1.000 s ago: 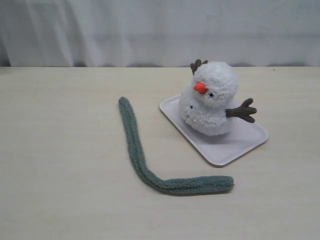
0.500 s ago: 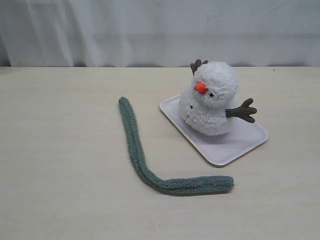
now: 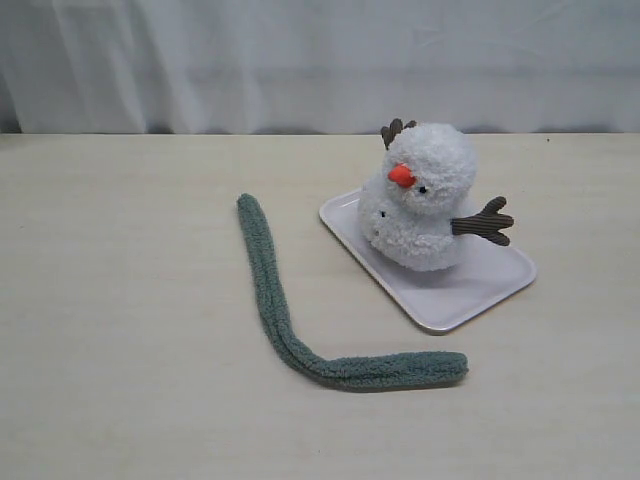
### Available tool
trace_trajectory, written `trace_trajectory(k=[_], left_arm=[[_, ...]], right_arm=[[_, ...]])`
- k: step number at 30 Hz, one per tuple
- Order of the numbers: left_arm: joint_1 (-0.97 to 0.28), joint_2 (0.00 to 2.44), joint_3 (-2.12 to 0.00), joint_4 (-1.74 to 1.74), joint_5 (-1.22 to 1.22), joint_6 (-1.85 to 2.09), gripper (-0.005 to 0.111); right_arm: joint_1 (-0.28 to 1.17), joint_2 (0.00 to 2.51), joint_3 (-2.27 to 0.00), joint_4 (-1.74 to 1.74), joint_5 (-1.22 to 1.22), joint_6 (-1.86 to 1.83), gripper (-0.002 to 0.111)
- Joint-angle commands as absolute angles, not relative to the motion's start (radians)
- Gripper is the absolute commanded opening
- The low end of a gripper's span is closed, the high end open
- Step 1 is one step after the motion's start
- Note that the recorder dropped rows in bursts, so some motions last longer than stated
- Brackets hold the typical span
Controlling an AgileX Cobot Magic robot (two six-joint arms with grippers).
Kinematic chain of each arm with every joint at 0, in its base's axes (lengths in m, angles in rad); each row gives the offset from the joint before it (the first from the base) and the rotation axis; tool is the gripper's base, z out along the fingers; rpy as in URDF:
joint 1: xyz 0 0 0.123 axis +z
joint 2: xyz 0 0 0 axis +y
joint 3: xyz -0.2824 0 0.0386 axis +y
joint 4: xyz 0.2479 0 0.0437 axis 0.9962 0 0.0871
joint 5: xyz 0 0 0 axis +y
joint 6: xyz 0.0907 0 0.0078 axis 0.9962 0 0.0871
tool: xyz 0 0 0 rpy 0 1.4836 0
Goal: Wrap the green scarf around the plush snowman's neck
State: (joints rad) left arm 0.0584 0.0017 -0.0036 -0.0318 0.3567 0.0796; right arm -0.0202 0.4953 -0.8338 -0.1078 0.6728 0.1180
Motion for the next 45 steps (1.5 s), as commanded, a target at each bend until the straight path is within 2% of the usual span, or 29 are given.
trace_trajectory(k=[1,5,12,15,19,24,28,39,45], left_arm=[[0.054,0.000,0.000,-0.039,0.346,0.078,0.000],[0.054,0.000,0.000,-0.039,0.346,0.078,0.000],[0.054,0.000,0.000,-0.039,0.346,0.078,0.000],[0.054,0.000,0.000,-0.039,0.346,0.078,0.000],[0.054,0.000,0.000,-0.039,0.346,0.078,0.000],[0.054,0.000,0.000,-0.039,0.346,0.078,0.000],[0.054,0.000,0.000,-0.039,0.346,0.078,0.000],[0.054,0.000,0.000,-0.039,0.344,0.078,0.000],[0.054,0.000,0.000,-0.039,0.344,0.078,0.000]], right_arm=[[-0.021,0.654,-0.927,0.230,0.821,-0.202,0.070],[-0.021,0.756,-0.930,0.613,0.899,-0.513,0.067],[-0.017,0.915,-0.910,0.774,1.011,-0.677,0.064],[0.062,0.959,-0.867,0.758,0.931,-0.687,0.064],[0.246,1.028,-0.825,0.705,0.758,-0.650,0.064],[0.477,1.162,-0.829,0.413,0.585,-0.387,0.064],[0.592,1.290,-0.876,0.210,0.559,-0.181,0.064],[0.745,1.642,-1.083,0.192,0.559,-0.134,0.068],[0.745,1.829,-1.210,0.184,0.557,-0.108,0.068]])
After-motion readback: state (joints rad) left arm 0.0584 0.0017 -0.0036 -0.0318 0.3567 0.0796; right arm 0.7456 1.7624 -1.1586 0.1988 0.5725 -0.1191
